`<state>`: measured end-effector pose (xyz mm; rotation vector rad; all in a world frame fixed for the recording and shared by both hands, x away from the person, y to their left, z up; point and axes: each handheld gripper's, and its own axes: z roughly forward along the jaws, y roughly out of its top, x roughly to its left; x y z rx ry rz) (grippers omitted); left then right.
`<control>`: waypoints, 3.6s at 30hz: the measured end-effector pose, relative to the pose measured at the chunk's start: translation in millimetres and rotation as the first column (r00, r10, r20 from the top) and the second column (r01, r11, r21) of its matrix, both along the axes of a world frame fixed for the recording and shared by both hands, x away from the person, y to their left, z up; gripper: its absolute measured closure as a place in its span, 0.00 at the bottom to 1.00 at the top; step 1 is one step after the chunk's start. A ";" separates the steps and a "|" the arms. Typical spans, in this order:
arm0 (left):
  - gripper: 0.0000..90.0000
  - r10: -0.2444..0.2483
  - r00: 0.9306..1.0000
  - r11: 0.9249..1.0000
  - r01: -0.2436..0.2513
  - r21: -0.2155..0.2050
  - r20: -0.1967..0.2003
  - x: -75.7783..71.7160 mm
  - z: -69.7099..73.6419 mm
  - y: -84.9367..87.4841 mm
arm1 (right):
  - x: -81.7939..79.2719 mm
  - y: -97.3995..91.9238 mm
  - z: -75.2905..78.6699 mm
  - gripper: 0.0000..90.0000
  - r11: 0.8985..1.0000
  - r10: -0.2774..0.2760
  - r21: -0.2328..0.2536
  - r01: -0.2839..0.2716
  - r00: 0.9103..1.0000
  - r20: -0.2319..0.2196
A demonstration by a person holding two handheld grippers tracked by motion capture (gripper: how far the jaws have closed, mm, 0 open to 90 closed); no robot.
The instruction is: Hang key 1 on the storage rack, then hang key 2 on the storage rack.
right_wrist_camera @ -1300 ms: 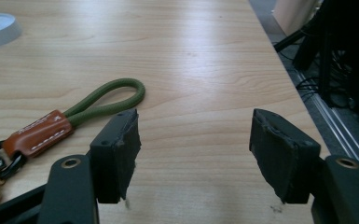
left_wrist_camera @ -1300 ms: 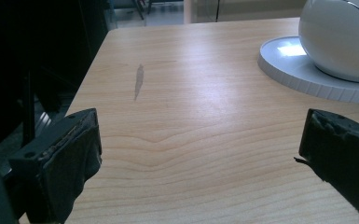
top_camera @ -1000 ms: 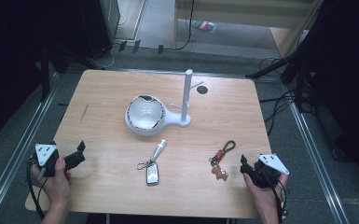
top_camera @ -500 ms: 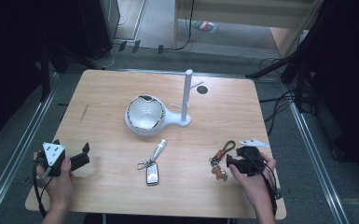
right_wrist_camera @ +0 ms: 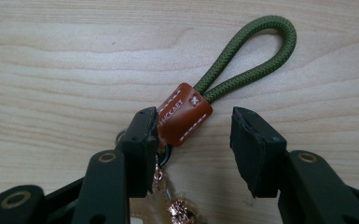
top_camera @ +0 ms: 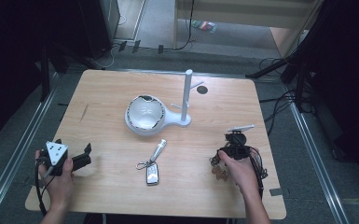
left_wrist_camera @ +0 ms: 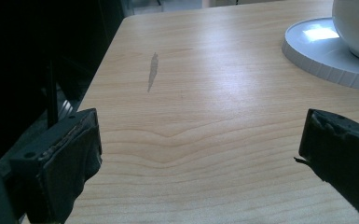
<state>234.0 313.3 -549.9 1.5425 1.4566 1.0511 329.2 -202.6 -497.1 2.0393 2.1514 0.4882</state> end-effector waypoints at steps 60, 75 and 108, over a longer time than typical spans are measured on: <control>0.00 -0.007 1.000 1.000 0.007 0.023 0.012 0.8 -0.2 -0.9 | -32.2 15.5 77.3 0.79 0.991 0.052 0.082 -0.106 0.869 0.493; 0.00 -0.015 1.000 1.000 0.014 0.018 0.027 -1.9 -0.5 -0.9 | -22.7 21.7 89.4 0.79 0.972 0.065 0.135 -0.193 0.770 0.634; 0.00 -0.022 0.999 0.999 0.021 0.035 0.025 -1.2 -0.5 -2.6 | 16.5 32.5 97.0 0.78 0.929 0.109 0.158 -0.334 0.656 0.746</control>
